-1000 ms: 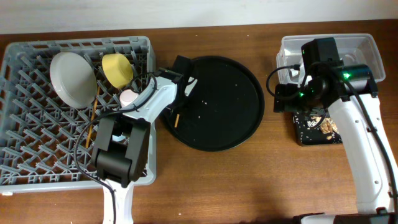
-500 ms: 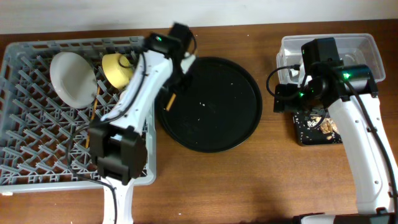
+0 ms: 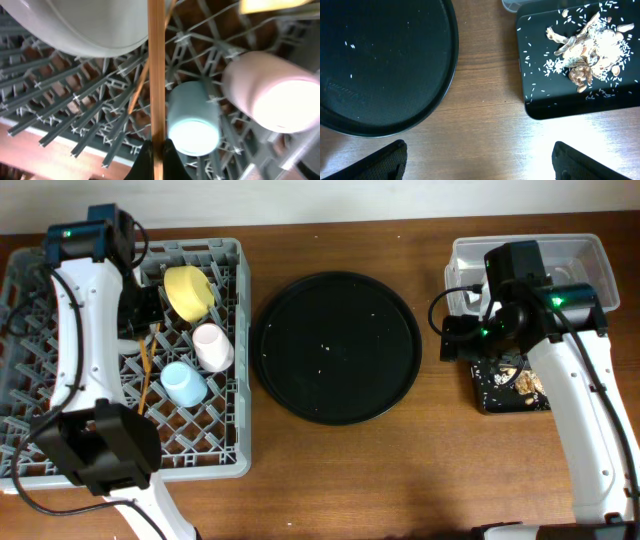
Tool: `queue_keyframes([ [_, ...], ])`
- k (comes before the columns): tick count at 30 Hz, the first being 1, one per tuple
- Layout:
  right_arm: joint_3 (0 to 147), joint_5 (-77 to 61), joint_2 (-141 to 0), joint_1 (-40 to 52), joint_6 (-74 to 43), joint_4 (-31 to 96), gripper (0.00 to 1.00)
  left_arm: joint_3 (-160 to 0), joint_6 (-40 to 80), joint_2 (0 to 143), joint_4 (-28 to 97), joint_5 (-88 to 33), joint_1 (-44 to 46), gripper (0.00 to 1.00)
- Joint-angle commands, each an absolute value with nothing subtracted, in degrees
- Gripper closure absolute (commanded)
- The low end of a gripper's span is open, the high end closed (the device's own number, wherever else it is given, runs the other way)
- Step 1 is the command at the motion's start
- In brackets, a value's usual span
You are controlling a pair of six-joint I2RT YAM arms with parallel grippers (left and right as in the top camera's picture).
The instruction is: Sort waste into correct bins and load items into the dishwasher rack
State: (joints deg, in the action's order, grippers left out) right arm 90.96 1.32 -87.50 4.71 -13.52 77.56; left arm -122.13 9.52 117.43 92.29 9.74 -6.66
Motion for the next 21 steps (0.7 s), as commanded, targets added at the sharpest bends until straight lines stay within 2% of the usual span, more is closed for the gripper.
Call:
queue_keyframes([
  [1, 91.4, 2.2, -87.8, 4.8, -13.8, 77.4, 0.07, -114.3, 10.8, 116.6, 86.3, 12.5, -8.8, 1.0],
  [5, 91.4, 2.2, -87.8, 4.8, -13.8, 77.6, 0.06, -108.7, 5.9, 116.6, 80.5, 12.5, -10.2, 0.97],
  [7, 91.4, 2.2, -87.8, 4.8, -13.8, 77.7, 0.06, -108.6, 5.5, 116.6, 80.2, 12.5, -10.3, 0.78],
  [9, 91.4, 2.2, -87.8, 4.8, -13.8, 77.7, 0.06, -108.6, 4.4, 116.6, 80.1, 12.5, -10.3, 0.53],
  [10, 91.4, 2.2, -87.8, 4.8, -13.8, 77.7, 0.07, -108.6, 4.4, 116.6, 80.2, 12.5, -10.3, 0.45],
  [12, 91.4, 2.2, -87.8, 4.8, -13.8, 77.7, 0.06, -108.7, 4.4, 116.5, 80.2, 12.5, -10.3, 0.4],
  [17, 92.7, 2.0, -86.7, 4.9, -13.8, 77.6, 0.08, -114.9, 4.4, 114.8, 84.8, 8.0, -10.0, 0.38],
  [19, 95.2, 2.0, -84.2, 4.9, -13.8, 78.1, 0.05, -116.9, 4.4, 110.8, 86.2, 7.7, -8.4, 0.34],
  [20, 96.7, 2.3, -82.2, 4.9, -13.8, 79.2, 0.0, -116.9, 4.5, 107.2, 86.0, 7.7, -6.9, 0.27],
  [21, 96.8, 2.8, -80.8, 4.9, -13.8, 79.7, 0.01, -116.9, 4.5, 105.3, 85.9, 7.7, -6.0, 0.15],
])
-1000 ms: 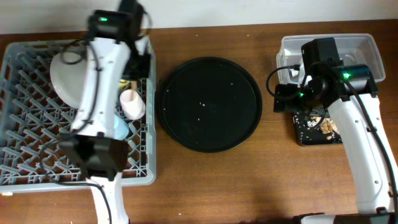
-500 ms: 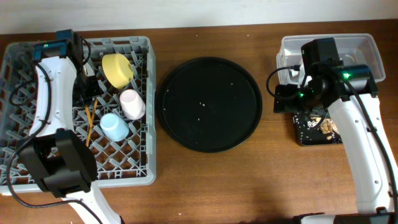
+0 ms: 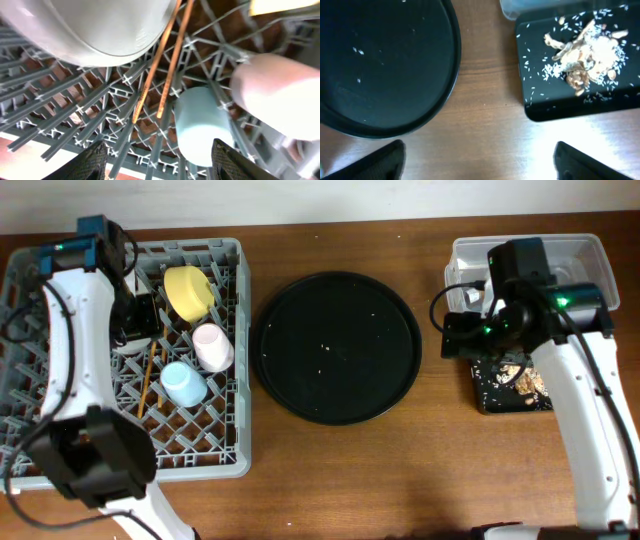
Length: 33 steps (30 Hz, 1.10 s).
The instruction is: Sort waste into correct bins and load items into the dishwasher rack
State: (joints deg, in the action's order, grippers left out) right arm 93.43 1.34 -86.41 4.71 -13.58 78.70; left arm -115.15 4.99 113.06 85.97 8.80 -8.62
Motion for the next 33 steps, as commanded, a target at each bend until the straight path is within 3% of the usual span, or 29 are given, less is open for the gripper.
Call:
queue_keyframes([
  [1, 96.8, 3.5, -79.6, 4.9, -13.8, 80.4, 0.01, -116.9, 4.5, 104.0, 85.8, 7.7, -5.3, 0.01],
  [9, 96.8, 7.7, -66.1, 4.9, -13.8, 87.7, 0.02, -116.9, 4.5, 102.1, 85.8, 3.2, -3.7, 0.01],
  [20, 96.3, 7.1, -69.1, 4.9, -14.0, 86.0, 0.01, -116.9, 4.5, 102.1, 85.8, 3.2, -3.7, 0.01],
  [24, 82.2, 7.1, -57.8, 4.9, -13.1, 65.1, 0.02, -116.9, 4.5, 102.1, 85.8, 3.2, -3.7, 0.01],
  [27, 57.4, 6.6, -40.1, 4.9, -10.8, 43.8, 0.02, -116.9, 4.5, 102.1, 85.8, 3.2, -3.7, 0.01],
  [33, 23.9, 2.5, -13.7, 2.6, -11.0, 18.7, 0.02, -116.9, 4.5, 102.1, 85.8, 3.2, -3.7, 0.01],
])
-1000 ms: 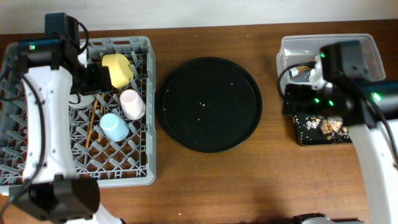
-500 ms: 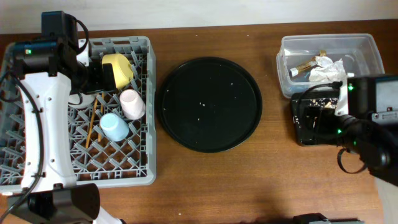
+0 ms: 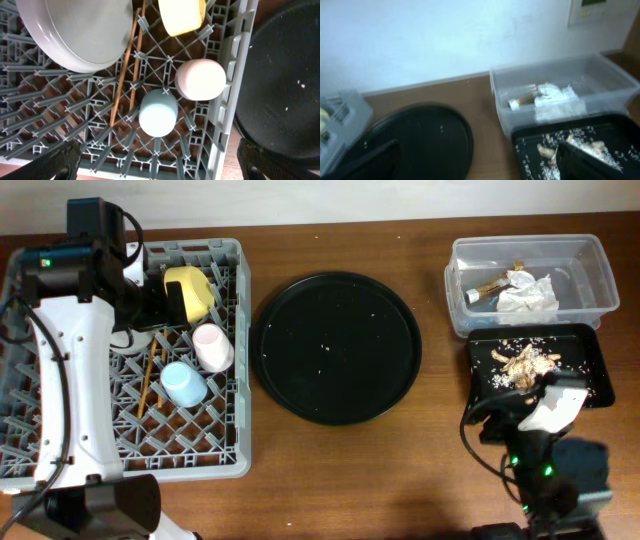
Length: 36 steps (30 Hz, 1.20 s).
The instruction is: Sort waste into correct bins and load items into the dishwasher rack
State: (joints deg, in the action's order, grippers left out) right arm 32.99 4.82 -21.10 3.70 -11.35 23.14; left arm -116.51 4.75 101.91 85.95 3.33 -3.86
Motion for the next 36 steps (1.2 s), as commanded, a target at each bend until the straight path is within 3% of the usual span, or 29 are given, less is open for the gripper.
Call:
queue_keyframes([
  [1, 20.6, 2.4, -11.1, 2.5, -11.0, 16.7, 0.02, -116.9, 4.5, 102.1, 85.8, 3.2, -3.7, 0.01],
  [8, 1.6, 2.4, -1.1, 2.5, -11.0, -3.6, 0.02, -116.9, 4.5, 102.1, 85.8, 3.2, -3.7, 0.01],
  [14, 0.3, 2.8, -0.2, 2.6, -10.9, 4.5, 0.02, -116.9, 4.5, 102.1, 85.8, 3.2, -3.7, 0.01],
  [36, 0.3, 2.6, -0.2, 2.6, -10.8, 4.5, 0.02, -116.8, 4.5, 101.8, 85.8, 3.2, -3.7, 0.01],
])
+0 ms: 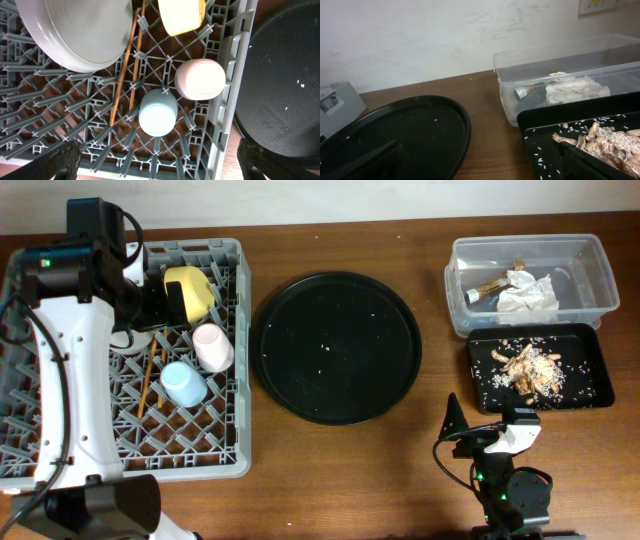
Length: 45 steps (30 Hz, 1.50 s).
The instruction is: Sort waste into correct bins and load items into the dishwasher rack
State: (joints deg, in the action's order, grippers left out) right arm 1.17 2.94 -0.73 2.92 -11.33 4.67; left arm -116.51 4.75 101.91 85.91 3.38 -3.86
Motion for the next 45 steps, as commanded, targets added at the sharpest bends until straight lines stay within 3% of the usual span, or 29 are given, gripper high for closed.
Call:
queue_keyframes([
  [1, 0.3, 2.6, -0.2, 2.6, -10.8, 4.5, 0.02, -116.8, 4.5, 100.8, 85.8, 3.2, -3.7, 0.01],
  [6, 0.3, 2.6, -0.2, 2.6, -10.8, 4.5, 0.02, -110.1, 4.5, 82.6, 85.8, 3.2, 3.1, 0.01],
  [11, 0.3, 2.6, -0.2, 2.6, -10.8, 4.5, 0.01, -93.9, 4.0, 63.1, 82.5, 6.9, 2.0, 0.01],
  [14, 0.3, 2.6, -0.2, 2.6, -10.8, 4.5, 0.02, -73.0, 3.9, 48.5, 58.4, 2.5, -0.6, 0.01],
  [18, 0.3, 2.6, -0.2, 2.6, -10.8, 4.5, 0.02, -30.6, 2.9, 26.5, 8.2, -5.0, -0.7, 0.01],
  [22, 0.3, 2.6, -0.2, 2.6, -10.8, 4.5, 0.02, -8.3, 2.9, 12.8, -9.5, -4.7, -0.7, 0.01],
  [26, 0.3, 2.6, -0.2, 2.6, -10.8, 4.5, 0.02, -1.0, -3.6, 3.5, -9.1, -4.7, -0.7, 0.01],
  [32, 0.3, 2.6, -0.2, 2.6, -10.8, 4.5, 0.02, -0.5, -4.8, 0.3, 4.6, -4.7, -0.7, 0.0],
  [45, 0.3, 2.6, -0.2, 2.6, -10.8, 4.5, 0.02, -0.5, -4.8, 0.3, 4.3, -4.7, -0.7, 0.01],
])
